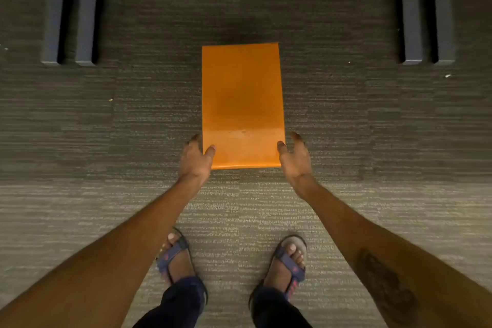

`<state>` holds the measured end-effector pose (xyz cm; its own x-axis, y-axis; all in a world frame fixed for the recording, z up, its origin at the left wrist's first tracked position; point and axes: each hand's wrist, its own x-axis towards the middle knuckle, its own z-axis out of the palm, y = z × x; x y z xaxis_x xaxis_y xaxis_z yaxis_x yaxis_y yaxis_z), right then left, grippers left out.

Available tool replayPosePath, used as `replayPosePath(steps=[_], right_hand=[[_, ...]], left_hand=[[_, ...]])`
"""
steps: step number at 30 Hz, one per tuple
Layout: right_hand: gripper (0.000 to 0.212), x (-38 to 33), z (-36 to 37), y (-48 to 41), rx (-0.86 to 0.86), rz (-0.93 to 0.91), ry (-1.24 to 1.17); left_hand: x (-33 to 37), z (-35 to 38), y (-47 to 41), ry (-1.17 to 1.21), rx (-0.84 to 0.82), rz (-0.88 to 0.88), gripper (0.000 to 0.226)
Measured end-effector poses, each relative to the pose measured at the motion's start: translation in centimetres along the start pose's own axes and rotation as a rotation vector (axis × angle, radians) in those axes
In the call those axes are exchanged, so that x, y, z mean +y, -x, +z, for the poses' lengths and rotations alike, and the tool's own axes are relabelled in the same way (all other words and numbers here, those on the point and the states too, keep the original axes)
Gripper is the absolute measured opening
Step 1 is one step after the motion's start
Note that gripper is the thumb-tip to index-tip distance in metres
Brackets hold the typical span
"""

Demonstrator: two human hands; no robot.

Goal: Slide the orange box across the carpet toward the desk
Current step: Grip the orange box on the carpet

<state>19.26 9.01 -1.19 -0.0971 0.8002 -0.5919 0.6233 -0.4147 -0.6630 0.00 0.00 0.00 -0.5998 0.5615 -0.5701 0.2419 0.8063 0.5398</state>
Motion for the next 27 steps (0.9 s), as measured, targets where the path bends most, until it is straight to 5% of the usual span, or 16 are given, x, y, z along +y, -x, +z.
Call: replayPosePath(steps=[12,20,27], right_hand=[[0.063,3.5,3.7,-7.7,-0.014,0.145,0.007],[0.043,4.9,4.9,-10.4,-0.079,0.189,-0.184],[0.049,5.3,5.2,-10.3,-0.14,0.211,-0.305]], left_hand=[[-3.7,5.1,-7.3,0.108,-0.001,-0.204,0.057],[-5.1,6.5,-9.5,0.226,-0.008,-0.227,0.047],[-5.9,5.9,-9.0,0.398,0.098,-0.135,0.038]])
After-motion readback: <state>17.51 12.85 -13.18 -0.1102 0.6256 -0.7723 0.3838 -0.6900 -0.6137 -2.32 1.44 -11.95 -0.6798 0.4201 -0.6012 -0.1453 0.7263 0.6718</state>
